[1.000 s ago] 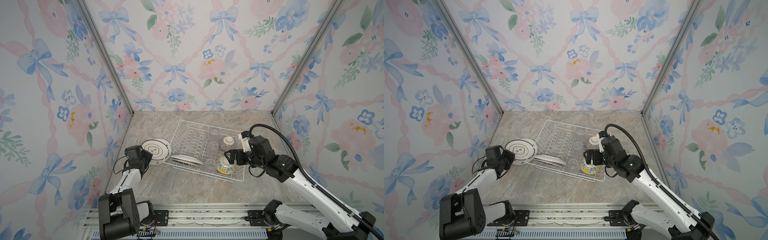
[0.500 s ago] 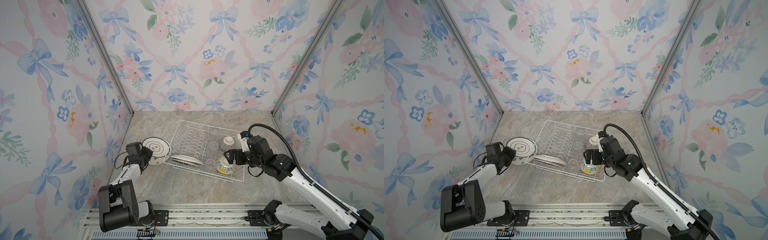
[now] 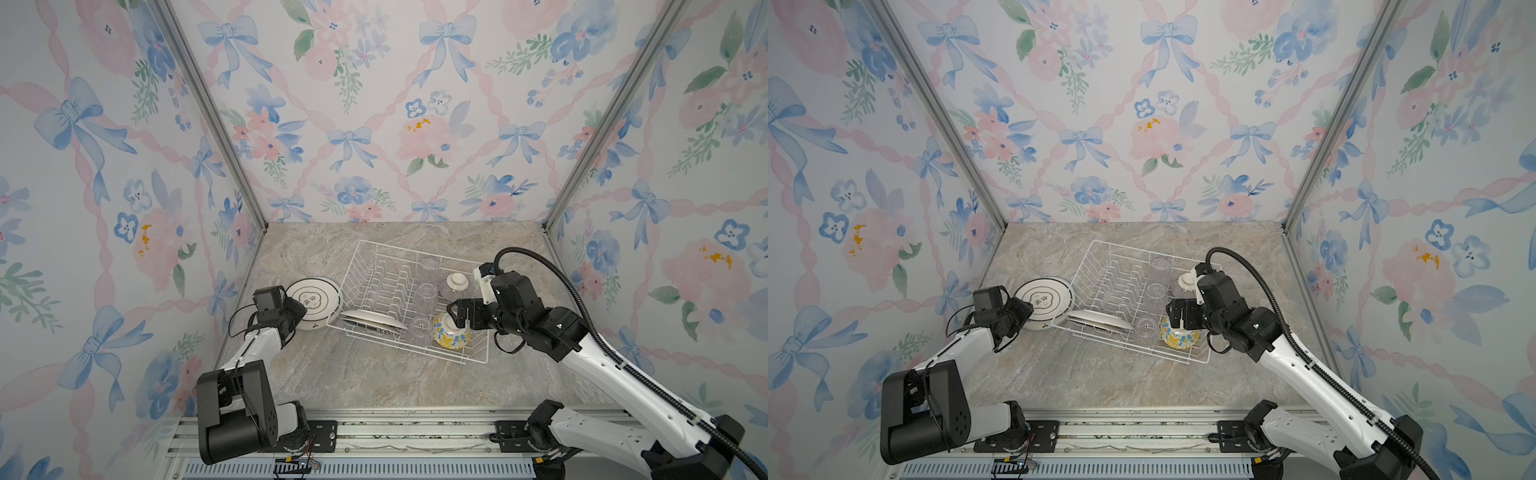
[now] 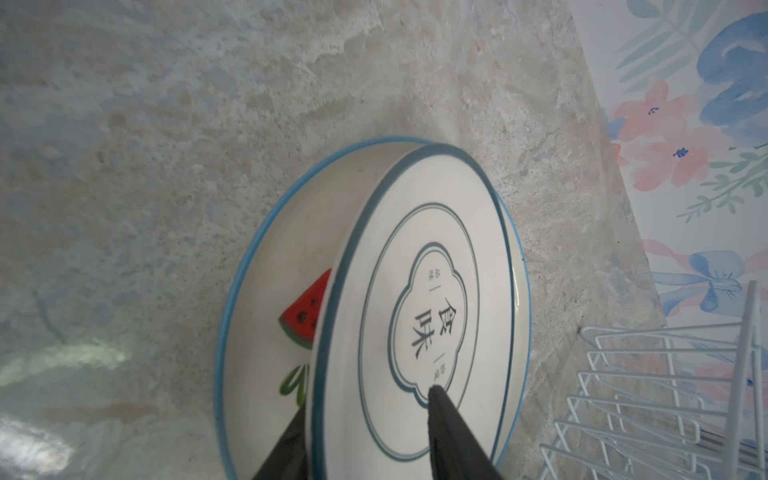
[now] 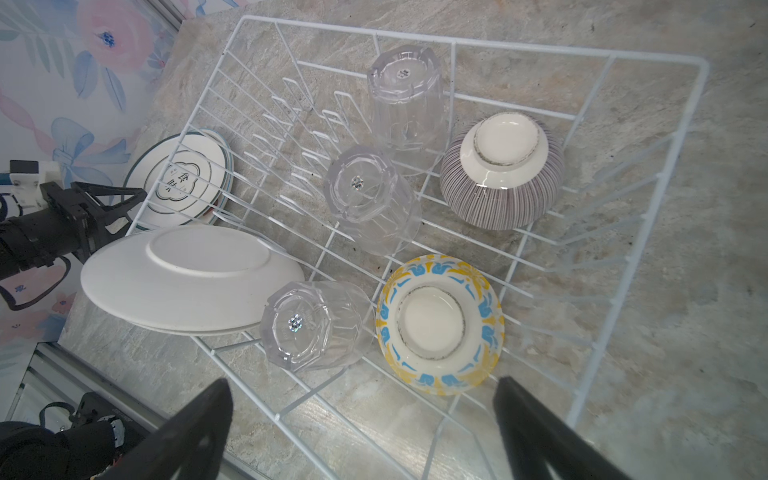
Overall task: Unload the mixed dishes from the dish rack
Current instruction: 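Lower the green-text plate onto the watermelon plate with the left gripper, then reach the right gripper into the rack toward the red-green rimmed plate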
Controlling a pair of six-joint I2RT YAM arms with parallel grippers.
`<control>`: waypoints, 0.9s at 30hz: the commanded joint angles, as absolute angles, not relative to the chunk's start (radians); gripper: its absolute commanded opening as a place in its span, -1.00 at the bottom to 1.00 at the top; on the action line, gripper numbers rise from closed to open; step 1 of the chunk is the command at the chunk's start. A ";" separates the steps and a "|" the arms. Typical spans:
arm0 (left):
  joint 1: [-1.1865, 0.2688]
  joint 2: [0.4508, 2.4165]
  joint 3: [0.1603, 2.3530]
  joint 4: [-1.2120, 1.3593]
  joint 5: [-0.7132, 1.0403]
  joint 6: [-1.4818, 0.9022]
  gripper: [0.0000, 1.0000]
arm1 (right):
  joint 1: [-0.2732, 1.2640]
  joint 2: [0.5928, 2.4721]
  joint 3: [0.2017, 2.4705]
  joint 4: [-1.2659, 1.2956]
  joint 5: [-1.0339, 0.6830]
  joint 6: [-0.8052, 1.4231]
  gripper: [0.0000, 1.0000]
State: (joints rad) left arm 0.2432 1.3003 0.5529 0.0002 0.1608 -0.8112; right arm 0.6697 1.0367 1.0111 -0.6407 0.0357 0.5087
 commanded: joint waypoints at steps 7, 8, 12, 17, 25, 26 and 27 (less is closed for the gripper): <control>0.247 1.284 0.567 -0.015 0.155 -0.761 0.26 | 0.683 1.048 1.022 -0.657 0.042 0.520 0.99; 0.247 1.280 0.566 -0.015 0.158 -0.758 0.44 | 0.683 1.049 1.023 -0.655 0.040 0.520 0.99; 0.246 1.249 0.557 -0.023 0.148 -0.753 0.96 | 0.688 1.051 1.022 -0.650 0.039 0.520 0.99; 0.247 1.200 0.561 -0.049 0.123 -0.741 0.96 | 0.694 1.051 1.026 -0.649 0.040 0.522 1.00; 0.246 1.159 0.568 -0.095 0.130 -0.709 0.96 | 0.726 1.069 1.041 -0.652 0.080 0.512 1.00; 0.246 1.150 0.564 -0.099 0.141 -0.708 0.96 | 0.740 1.074 1.045 -0.653 0.089 0.503 1.00; 0.245 1.136 0.562 -0.106 0.163 -0.707 0.96 | 0.752 1.081 1.053 -0.652 0.092 0.491 1.00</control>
